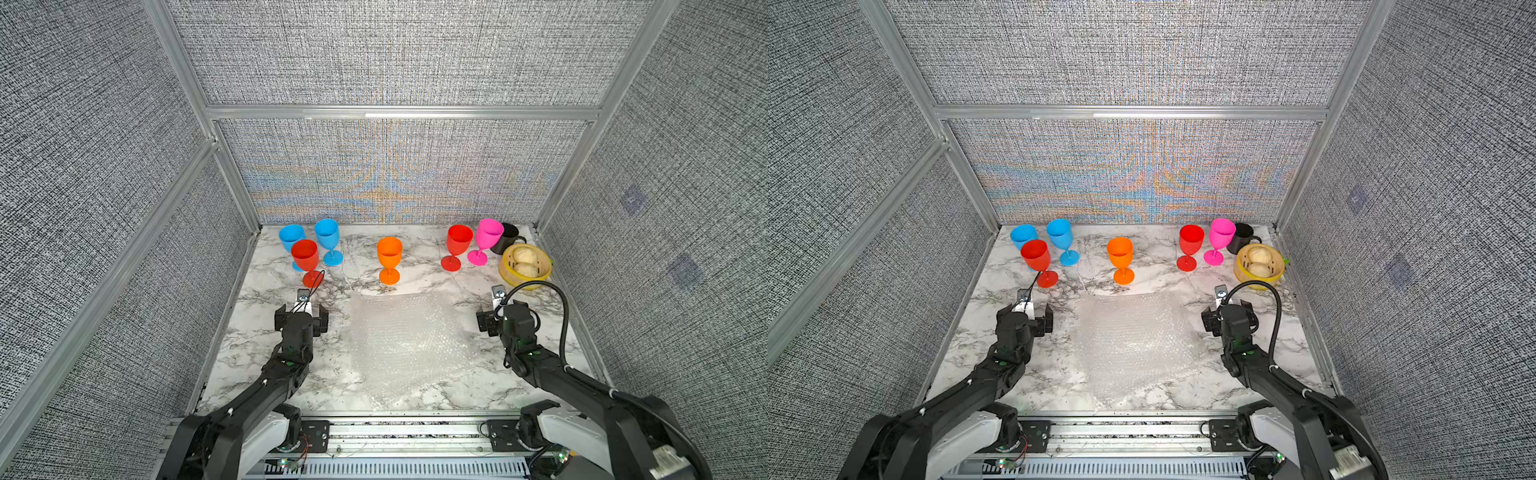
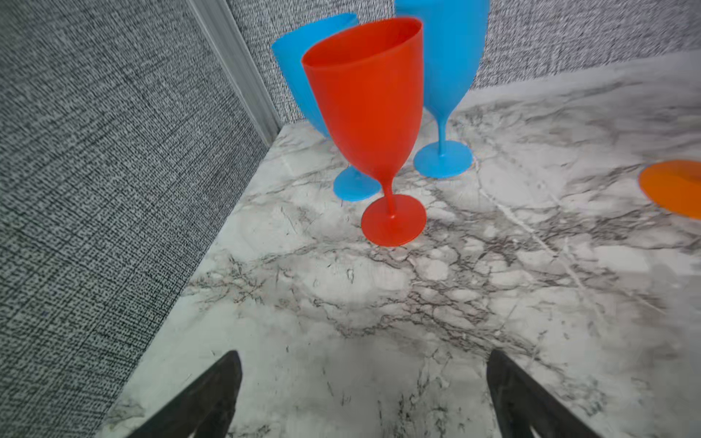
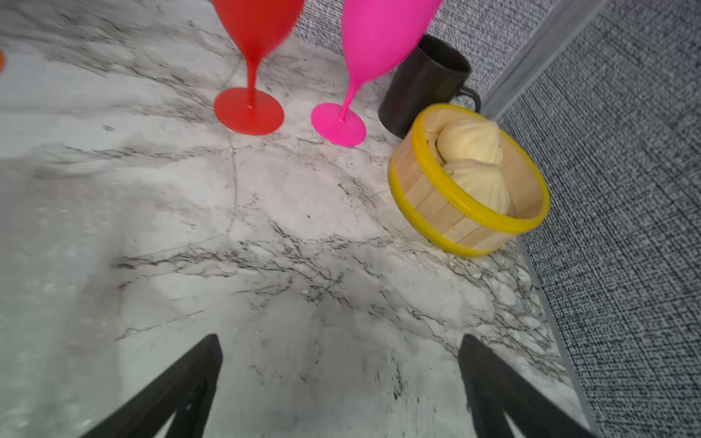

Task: Unpack wine glasses from bubble wrap
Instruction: Reset both arms

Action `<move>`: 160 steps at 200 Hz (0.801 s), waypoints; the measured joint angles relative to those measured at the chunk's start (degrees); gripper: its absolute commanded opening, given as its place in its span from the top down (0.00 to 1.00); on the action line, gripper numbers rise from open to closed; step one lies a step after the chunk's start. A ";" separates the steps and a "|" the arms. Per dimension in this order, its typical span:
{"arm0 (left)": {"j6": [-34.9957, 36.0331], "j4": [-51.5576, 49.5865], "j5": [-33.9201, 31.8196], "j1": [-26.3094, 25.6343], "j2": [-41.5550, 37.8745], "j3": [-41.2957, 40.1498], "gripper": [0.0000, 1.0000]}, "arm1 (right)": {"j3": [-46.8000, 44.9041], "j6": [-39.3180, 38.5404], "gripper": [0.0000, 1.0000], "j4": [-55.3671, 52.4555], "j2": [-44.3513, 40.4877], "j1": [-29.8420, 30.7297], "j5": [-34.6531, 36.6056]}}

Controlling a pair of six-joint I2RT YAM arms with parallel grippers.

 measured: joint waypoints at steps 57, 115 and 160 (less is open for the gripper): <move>0.81 25.38 1.79 5.40 26.58 2.10 0.00 | -4.94 6.38 0.01 32.83 24.02 -10.97 -13.88; -1.18 19.67 6.75 8.76 24.92 9.64 0.00 | 8.74 7.63 0.01 23.50 22.84 -12.57 -22.75; -1.40 19.69 7.08 8.87 25.07 9.55 0.00 | 8.94 7.67 0.01 19.06 22.27 -12.39 -24.17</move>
